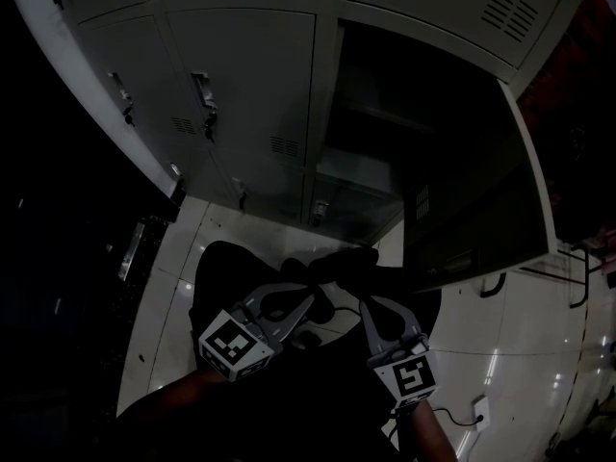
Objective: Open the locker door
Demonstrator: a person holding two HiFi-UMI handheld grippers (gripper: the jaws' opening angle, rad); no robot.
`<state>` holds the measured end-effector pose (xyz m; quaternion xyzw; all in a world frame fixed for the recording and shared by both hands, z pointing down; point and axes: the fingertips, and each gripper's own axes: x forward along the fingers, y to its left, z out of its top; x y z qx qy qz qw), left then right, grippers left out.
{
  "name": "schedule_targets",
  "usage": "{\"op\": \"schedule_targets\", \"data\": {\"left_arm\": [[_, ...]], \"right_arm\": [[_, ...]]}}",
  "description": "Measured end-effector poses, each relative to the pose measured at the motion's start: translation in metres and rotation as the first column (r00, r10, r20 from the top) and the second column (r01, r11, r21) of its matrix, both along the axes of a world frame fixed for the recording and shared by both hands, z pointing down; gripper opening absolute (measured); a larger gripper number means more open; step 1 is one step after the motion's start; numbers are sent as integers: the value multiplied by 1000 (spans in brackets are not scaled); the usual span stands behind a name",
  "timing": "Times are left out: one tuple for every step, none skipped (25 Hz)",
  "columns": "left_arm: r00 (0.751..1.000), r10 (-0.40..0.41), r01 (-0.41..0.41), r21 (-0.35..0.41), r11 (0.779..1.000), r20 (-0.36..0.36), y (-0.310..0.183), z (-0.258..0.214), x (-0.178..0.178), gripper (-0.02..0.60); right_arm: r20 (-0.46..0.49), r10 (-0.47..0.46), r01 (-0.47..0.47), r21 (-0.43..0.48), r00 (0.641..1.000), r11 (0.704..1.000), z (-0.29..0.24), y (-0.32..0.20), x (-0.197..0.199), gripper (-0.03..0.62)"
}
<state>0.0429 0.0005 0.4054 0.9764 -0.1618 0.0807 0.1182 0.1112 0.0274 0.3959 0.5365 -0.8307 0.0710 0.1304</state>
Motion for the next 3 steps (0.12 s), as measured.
{"op": "schedule_targets", "data": {"left_arm": [[1000, 1, -1, 3, 1000, 1, 0, 0, 0, 12], [1000, 2, -2, 7, 1000, 0, 0, 1, 0, 12], [1000, 3, -3, 12, 1000, 0, 0, 1, 0, 12]], "right_arm": [[0, -1, 1, -1, 1000, 1000, 0, 0, 0, 2], [-1, -1, 1, -1, 1000, 1000, 1, 0, 0, 2], [-1, -2, 2, -1, 1000, 1000, 1, 0, 0, 2]]}}
